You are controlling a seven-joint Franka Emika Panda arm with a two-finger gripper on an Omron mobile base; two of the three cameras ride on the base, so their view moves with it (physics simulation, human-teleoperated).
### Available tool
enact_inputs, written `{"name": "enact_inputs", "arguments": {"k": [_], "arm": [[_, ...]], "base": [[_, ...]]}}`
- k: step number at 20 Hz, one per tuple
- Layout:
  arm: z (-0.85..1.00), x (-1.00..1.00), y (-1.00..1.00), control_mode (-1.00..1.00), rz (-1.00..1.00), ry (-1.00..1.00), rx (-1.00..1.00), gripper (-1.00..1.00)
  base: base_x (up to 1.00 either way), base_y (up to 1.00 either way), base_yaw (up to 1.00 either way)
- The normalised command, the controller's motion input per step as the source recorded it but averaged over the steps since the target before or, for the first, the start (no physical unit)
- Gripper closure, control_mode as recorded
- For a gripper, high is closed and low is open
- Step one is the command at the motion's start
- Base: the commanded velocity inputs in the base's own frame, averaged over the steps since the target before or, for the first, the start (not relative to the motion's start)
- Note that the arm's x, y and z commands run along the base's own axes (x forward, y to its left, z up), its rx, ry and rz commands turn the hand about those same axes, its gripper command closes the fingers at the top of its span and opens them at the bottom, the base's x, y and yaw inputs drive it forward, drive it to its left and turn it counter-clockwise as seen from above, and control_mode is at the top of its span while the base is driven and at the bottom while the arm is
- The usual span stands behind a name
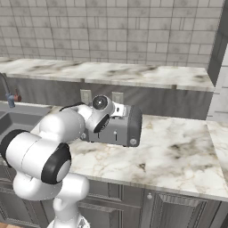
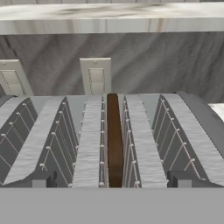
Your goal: Start the toaster. Once the lever pops up, take the bread to the plate on the dining counter.
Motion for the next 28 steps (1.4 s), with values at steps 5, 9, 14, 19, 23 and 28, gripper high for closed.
{"name": "enact_inputs", "arguments": {"k": [5, 9, 14, 19, 23, 28], "arm": [[0.0, 0.0, 0.0, -1.0, 0.0, 0.0, 0.0, -1.0], [0.0, 0.0, 0.0, -1.0, 0.0, 0.0, 0.0, -1.0], [0.0, 0.0, 0.0, -1.0, 0.0, 0.0, 0.0, -1.0], [0.0, 0.0, 0.0, -1.0, 0.0, 0.0, 0.0, -1.0], [0.0, 0.04, 0.0, -1.0, 0.0, 0.0, 0.0, -1.0], [0.0, 0.07, 0.0, -1.0, 0.0, 0.0, 0.0, -1.0]], "base": [[0.0, 0.0, 0.0], [0.0, 0.0, 0.0], [0.0, 0.0, 0.0], [0.0, 0.0, 0.0], [0.0, 0.0, 0.0], [0.0, 0.0, 0.0]]}}
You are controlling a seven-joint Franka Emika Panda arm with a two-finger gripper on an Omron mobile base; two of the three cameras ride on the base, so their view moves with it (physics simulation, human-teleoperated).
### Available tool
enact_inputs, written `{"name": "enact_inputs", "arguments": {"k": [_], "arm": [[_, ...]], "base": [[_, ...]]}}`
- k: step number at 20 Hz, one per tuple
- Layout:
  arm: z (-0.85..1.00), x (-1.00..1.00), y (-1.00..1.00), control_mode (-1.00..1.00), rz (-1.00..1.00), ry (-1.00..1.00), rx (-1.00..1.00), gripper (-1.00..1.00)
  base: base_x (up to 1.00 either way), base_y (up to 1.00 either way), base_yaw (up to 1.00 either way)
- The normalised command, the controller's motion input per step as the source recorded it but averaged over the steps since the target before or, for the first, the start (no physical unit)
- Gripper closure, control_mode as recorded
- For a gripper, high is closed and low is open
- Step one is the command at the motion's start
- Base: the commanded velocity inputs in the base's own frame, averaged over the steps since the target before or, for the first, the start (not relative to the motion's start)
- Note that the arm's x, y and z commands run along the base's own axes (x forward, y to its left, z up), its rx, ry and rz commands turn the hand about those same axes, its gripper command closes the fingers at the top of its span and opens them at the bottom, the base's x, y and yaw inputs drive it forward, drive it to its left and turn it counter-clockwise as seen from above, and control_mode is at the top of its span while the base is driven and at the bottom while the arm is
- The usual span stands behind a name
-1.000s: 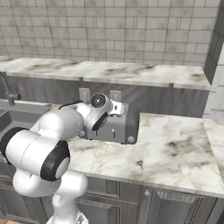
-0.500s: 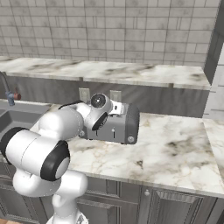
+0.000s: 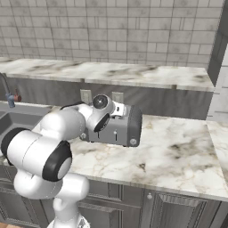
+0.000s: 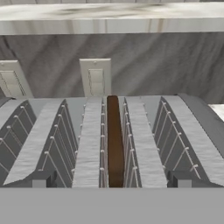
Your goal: Start the toaster. Once the lever pops up, take the bread to the plate on the dining counter.
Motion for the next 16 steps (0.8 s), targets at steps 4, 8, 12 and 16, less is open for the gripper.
{"name": "enact_inputs", "arguments": {"k": [4, 8, 12, 16], "arm": [[0.0, 0.03, 0.0, -1.0, 0.0, 0.0, 0.0, -1.0], [-0.05, 0.02, 0.0, -1.0, 0.0, 0.01, 0.0, -1.0], [-0.08, 0.03, 0.0, -1.0, 0.0, 0.01, 0.0, -1.0], [-0.02, 0.09, 0.0, -1.0, 0.0, 0.0, 0.0, -1.0]], "base": [[0.0, 0.0, 0.0], [0.0, 0.0, 0.0], [0.0, 0.0, 0.0], [0.0, 0.0, 0.0]]}}
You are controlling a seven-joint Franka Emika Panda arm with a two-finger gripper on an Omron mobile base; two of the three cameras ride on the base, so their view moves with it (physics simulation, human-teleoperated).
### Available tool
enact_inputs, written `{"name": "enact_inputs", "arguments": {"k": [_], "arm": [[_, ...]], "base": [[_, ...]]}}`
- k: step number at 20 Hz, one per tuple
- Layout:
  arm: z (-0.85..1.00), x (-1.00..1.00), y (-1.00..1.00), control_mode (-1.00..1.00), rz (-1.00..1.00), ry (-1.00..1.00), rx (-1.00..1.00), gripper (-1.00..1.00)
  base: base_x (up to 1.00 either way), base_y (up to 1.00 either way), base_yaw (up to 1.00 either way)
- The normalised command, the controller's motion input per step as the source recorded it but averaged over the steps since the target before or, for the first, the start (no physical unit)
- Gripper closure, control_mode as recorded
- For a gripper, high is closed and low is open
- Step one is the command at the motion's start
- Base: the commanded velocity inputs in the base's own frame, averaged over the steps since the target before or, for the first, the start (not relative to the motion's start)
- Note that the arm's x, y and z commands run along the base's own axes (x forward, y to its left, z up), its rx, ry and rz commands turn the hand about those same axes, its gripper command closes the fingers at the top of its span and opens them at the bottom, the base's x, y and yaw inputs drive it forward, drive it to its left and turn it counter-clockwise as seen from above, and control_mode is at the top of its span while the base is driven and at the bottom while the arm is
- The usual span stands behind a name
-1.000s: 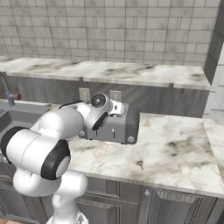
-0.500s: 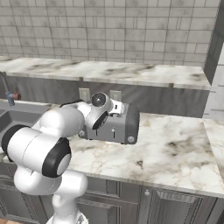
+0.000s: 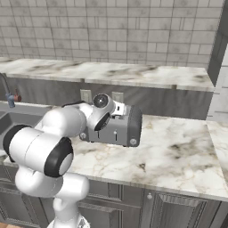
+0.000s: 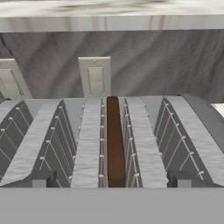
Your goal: Start the toaster. Once the lever pops up, take the bread to the plate on the dining counter.
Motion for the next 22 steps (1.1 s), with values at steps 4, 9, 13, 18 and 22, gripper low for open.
{"name": "enact_inputs", "arguments": {"k": [4, 9, 13, 18, 22], "arm": [[0.0, 0.08, 0.0, -1.0, 0.0, 0.0, 0.0, -1.0], [0.0, 0.05, 0.0, -1.0, 0.0, 0.0, 0.0, -1.0], [-0.03, 0.02, 0.0, -1.0, 0.0, 0.0, 0.0, -1.0], [-0.1, 0.03, 0.0, -1.0, 0.0, 0.01, 0.0, -1.0], [-0.12, 0.0, 0.0, -1.0, 0.0, 0.02, 0.0, -1.0]], "base": [[0.0, 0.0, 0.0], [0.0, 0.0, 0.0], [0.0, 0.0, 0.0], [0.0, 0.0, 0.0], [0.0, 0.0, 0.0]]}}
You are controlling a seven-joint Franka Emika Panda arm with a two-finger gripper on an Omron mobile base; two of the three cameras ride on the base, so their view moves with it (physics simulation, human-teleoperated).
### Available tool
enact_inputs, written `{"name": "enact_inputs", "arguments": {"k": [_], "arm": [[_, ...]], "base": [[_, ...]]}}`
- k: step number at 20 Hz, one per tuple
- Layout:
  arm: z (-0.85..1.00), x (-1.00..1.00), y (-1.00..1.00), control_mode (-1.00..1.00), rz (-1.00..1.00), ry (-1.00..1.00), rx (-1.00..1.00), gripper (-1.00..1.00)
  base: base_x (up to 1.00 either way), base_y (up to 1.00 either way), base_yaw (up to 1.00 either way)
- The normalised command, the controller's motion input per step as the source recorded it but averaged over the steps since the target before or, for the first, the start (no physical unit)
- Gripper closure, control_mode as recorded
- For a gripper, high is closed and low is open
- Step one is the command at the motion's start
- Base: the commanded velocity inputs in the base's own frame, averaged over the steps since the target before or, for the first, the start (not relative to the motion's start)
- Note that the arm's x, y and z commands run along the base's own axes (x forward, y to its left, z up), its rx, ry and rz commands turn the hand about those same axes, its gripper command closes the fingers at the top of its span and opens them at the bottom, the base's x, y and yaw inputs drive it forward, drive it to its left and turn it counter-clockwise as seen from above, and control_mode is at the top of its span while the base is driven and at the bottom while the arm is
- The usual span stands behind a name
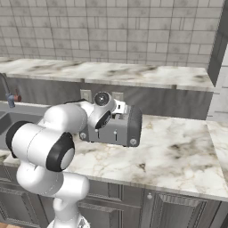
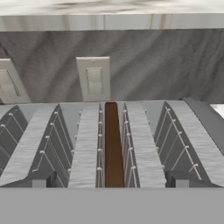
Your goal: Start the toaster. Once the lever pops up, take the bread to the plate on the dining counter.
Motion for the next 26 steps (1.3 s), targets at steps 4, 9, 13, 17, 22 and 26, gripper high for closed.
{"name": "enact_inputs", "arguments": {"k": [4, 9, 13, 17, 22, 26], "arm": [[-0.13, 0.0, 0.0, -1.0, 0.0, 0.02, 0.0, -1.0], [-0.14, 0.0, 0.0, -1.0, 0.0, 0.04, 0.0, -1.0], [-0.08, 0.0, 0.0, -1.0, 0.0, 0.04, 0.0, -1.0], [0.0, 0.0, 0.0, -1.0, 0.0, 0.0, 0.0, -1.0], [0.0, 0.0, 0.0, -1.0, 0.0, 0.0, 0.0, 1.0], [0.0, 0.0, 0.0, -1.0, 0.0, 0.0, 0.0, 1.0]], "base": [[0.0, 0.0, 0.0], [0.0, 0.0, 0.0], [0.0, 0.0, 0.0], [0.0, 0.0, 0.0], [0.0, 0.0, 0.0], [0.0, 0.0, 0.0]]}}
